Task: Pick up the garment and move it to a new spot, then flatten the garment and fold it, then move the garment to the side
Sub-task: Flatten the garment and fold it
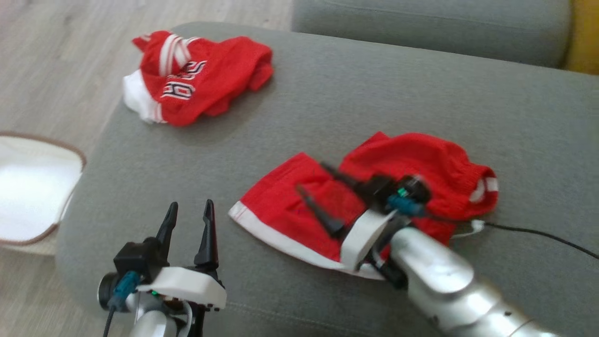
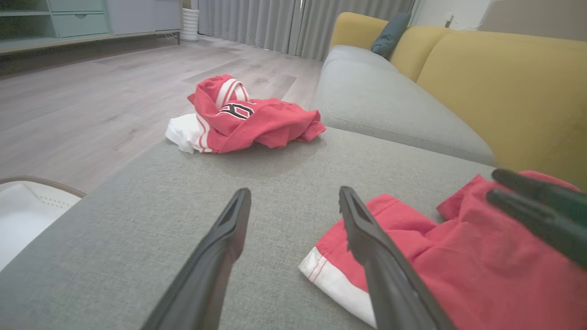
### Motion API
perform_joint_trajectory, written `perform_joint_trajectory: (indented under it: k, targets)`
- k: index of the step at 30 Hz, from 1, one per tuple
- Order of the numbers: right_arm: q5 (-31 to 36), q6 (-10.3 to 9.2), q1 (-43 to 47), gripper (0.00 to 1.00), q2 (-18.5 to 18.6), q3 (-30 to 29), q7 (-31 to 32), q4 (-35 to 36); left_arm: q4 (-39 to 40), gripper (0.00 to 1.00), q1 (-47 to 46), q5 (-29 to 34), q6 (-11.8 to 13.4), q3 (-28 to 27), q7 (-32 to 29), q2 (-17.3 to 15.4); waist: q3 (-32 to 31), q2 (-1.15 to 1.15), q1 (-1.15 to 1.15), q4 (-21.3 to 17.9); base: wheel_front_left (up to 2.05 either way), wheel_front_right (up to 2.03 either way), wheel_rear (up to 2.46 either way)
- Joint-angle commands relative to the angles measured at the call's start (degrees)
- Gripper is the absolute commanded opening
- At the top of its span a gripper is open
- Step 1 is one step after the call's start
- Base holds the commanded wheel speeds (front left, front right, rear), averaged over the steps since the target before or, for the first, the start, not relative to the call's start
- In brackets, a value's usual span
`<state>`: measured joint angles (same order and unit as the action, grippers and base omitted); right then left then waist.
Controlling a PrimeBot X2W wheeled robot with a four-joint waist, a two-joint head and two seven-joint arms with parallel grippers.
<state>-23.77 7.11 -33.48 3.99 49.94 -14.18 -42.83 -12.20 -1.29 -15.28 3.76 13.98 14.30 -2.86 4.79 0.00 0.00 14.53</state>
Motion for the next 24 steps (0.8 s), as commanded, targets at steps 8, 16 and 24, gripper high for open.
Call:
perform_joint_trajectory:
  k: [8, 16, 24]
  targets:
    - [12.7, 0.37, 7.9, 1.00, -1.1, -24.3, -0.8, 11.9, 2.0, 1.00, -2.6, 0.9, -0.3, -2.8, 0.7, 0.0, -1.5, 0.00, 0.00, -6.7, 0.00, 0.00, 0.00]
    - [17.6, 0.37, 20.6, 1.00, -1.1, -38.2, -0.8, 23.5, 0.8, 1.00, -1.1, 1.4, -0.9, -3.8, 0.7, 0.0, -4.2, 0.00, 0.00, -9.6, 0.00, 0.00, 0.00]
    - [16.1, 0.37, 29.3, 1.00, -1.1, -43.7, -0.8, 30.6, 2.3, 1.00, 2.3, 1.4, -0.9, -5.7, 0.7, -0.1, -5.6, 0.00, 0.00, -11.5, 0.00, 0.00, 0.00]
